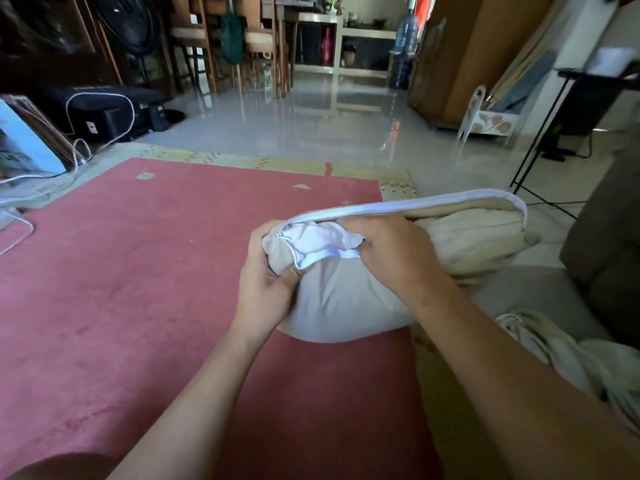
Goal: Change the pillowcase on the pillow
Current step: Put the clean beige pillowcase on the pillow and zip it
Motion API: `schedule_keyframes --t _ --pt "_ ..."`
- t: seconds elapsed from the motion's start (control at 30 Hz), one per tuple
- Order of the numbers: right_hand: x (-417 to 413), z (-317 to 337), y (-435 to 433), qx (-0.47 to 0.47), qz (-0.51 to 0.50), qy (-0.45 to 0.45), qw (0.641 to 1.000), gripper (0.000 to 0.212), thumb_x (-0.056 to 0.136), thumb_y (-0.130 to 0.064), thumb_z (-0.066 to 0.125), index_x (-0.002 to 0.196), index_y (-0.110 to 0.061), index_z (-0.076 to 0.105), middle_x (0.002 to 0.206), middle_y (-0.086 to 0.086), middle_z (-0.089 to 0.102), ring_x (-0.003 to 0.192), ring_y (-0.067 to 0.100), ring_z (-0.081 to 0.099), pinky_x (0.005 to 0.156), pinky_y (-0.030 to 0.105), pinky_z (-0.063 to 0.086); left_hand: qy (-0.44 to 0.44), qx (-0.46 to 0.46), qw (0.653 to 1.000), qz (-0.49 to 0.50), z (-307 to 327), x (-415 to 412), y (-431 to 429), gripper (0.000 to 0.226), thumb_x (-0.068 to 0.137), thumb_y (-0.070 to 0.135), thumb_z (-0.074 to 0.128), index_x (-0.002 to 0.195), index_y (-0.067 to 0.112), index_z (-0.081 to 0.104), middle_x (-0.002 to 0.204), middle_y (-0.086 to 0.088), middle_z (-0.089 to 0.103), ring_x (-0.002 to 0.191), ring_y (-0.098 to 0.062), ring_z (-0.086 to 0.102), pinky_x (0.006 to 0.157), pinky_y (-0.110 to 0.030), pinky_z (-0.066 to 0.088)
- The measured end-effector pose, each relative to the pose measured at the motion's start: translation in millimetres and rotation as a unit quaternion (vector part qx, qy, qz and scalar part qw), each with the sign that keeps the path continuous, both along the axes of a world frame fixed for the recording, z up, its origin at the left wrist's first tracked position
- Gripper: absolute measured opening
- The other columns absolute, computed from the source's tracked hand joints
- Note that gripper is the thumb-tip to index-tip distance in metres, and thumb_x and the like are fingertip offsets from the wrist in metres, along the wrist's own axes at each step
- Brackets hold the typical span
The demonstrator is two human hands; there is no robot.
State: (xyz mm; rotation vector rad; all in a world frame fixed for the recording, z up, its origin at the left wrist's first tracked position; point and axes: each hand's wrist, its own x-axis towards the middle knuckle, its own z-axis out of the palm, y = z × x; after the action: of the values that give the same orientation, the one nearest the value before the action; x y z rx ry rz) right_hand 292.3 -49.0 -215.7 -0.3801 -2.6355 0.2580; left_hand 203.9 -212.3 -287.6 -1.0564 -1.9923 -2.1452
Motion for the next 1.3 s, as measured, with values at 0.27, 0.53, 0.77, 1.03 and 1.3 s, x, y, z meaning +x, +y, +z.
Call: schedule_keyframes --t 0.27,0.53,0.77,1.03,1.3 --pt "25.6 64.9 -7.4 -0.067 0.035 0.022 0.997 0.017 0.092 -0.046 0.063 0.085 -0.032 0.069 0.083 -0.009 0.069 0.084 0.020 0.060 0.068 0.034 0.044 0.023 0.143 0.985 0.090 65.9 17.6 5.3 0.022 0.084 0.038 0.072 0.096 0.024 0.061 0.095 0.013 0.069 0.087 -0.003 0.064 0.081 -0.023 0.049" --pt "28.0 47.8 -5.9 -0.133 0.117 -0.124 0.976 0.059 0.070 -0.044 0.078 0.124 -0.048 0.054 0.112 -0.026 0.065 0.104 0.001 0.061 0.090 0.029 0.050 -0.119 0.162 0.975 0.094 52.5 -6.6 -23.3 0.026 0.088 0.046 0.072 0.075 0.029 0.057 0.078 0.007 0.056 0.075 -0.012 0.050 0.071 -0.037 0.043" --pt "-37.5 28.7 -46.8 0.017 0.019 -0.060 0.998 0.058 0.075 -0.055 0.072 0.128 -0.046 0.051 0.111 -0.006 0.070 0.105 0.028 0.064 0.072 0.032 0.040 -0.099 0.108 0.984 0.100 39.2 -28.3 -54.3 0.028 0.091 0.045 0.066 0.086 0.018 0.059 0.085 0.007 0.064 0.080 -0.009 0.058 0.074 -0.035 0.049" --pt "-94.2 13.2 -71.2 0.140 0.058 -0.051 0.987 0.056 0.083 -0.044 0.065 0.136 -0.039 0.047 0.118 -0.004 0.068 0.112 0.023 0.063 0.099 0.042 0.034 -0.053 0.080 0.993 0.068 5.7 -61.5 -90.1 0.043 0.094 0.028 0.065 0.135 0.029 0.051 0.135 0.008 0.060 0.129 -0.012 0.054 0.112 -0.039 0.041" --pt "-105.9 4.1 -106.4 0.102 0.188 0.008 0.977 0.061 0.072 -0.039 0.036 0.129 -0.038 0.058 0.131 -0.022 0.056 0.123 0.009 0.045 0.095 0.038 0.036 -0.088 0.193 0.969 0.128 21.3 -85.6 -95.7 0.015 0.099 0.013 0.061 0.089 0.020 0.071 0.098 0.003 0.076 0.098 -0.016 0.069 0.093 -0.036 0.051"
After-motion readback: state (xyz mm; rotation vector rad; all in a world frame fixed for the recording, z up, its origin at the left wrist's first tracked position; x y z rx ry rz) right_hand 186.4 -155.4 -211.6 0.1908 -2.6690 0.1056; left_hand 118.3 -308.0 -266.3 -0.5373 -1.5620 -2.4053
